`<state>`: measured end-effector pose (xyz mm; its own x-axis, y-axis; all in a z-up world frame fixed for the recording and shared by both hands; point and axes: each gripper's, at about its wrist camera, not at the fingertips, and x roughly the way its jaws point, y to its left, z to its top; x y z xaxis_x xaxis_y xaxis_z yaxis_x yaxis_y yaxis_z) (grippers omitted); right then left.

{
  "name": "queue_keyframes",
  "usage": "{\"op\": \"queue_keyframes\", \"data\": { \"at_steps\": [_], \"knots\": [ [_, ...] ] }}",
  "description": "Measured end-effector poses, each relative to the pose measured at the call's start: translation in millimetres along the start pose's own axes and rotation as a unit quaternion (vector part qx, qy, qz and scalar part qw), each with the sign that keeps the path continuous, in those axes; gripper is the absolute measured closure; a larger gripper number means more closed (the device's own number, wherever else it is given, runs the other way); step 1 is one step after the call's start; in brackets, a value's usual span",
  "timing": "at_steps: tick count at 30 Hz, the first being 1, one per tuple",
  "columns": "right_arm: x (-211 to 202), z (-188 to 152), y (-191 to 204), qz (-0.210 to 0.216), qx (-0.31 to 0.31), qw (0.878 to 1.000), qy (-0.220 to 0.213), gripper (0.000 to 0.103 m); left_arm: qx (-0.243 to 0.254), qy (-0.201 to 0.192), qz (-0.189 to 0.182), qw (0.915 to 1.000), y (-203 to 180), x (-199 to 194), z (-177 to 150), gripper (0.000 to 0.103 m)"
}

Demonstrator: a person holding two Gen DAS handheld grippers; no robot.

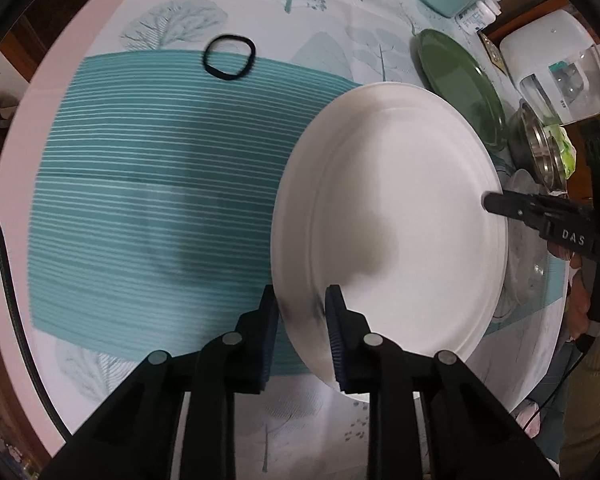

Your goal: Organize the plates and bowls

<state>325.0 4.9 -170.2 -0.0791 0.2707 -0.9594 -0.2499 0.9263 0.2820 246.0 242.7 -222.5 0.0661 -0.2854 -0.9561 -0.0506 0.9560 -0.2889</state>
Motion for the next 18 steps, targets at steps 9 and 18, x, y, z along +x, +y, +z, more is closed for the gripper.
{"op": "queue_keyframes", "data": {
  "at_steps": [9, 18],
  "knots": [
    [-43, -47, 27, 0.011, 0.000, 1.000, -0.022, 0.084, 0.037, -0.022, 0.010, 0.9990, -14, -52, -37, 0.081],
    [-59, -160, 15, 0.002, 0.062, 0.998, -0.020, 0.084, 0.115, 0.004, 0.010, 0.9934, -71, -44, -101, 0.081]
  ]
}}
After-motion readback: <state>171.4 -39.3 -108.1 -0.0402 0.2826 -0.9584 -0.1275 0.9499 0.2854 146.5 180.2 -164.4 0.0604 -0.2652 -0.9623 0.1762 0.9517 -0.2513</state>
